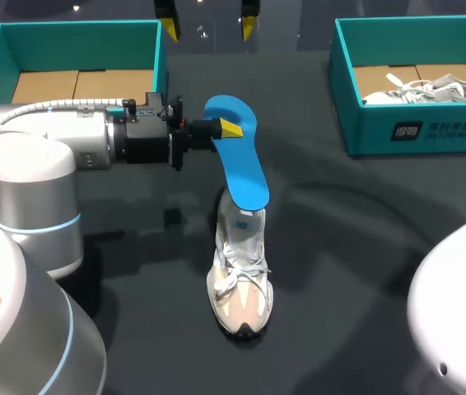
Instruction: Take the shoe out of the shoebox, open the shoe tongue, remove and reinsert the insole, then place the shoe into the shoebox
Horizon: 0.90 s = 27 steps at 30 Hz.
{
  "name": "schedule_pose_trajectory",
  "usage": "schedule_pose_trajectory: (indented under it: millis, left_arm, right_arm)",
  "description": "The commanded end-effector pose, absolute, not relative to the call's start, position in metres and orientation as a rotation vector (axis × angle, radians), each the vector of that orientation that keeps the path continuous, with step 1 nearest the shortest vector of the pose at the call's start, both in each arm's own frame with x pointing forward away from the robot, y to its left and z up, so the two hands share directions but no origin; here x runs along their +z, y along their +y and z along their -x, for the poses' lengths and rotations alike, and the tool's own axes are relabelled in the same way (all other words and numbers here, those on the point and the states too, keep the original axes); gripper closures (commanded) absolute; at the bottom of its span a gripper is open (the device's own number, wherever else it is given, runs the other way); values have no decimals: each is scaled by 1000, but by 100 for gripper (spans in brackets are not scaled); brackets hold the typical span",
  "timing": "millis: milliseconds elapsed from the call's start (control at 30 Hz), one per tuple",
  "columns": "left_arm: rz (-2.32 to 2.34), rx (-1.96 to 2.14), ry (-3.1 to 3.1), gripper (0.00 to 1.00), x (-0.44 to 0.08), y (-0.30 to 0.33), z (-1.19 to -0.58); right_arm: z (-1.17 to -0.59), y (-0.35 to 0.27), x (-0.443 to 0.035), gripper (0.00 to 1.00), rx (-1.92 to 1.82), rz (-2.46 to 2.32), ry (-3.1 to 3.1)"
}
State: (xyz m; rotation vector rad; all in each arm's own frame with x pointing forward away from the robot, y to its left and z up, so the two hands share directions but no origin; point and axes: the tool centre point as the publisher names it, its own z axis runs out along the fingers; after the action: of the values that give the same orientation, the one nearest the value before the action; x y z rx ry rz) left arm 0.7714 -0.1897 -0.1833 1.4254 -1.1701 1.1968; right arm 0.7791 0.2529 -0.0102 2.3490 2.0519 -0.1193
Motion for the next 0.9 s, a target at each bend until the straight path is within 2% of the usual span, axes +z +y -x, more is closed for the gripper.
schedule_pose_trajectory:
  millis: [33, 633, 900]
  left_arm:
    - [-1426, 1197, -1171, 100, -184, -190, -771]
    - [-1426, 1197, -1171, 100, -184, -190, -771]
    - [-1426, 1197, -1171, 100, -184, -190, -771]
  right_arm:
    - [-772, 238, -17, 0, 36, -2412, 2091]
    - [-777, 204, -24, 0, 403, -2543, 2179]
    - [-780, 192, -30, 0, 686, -2604, 2210]
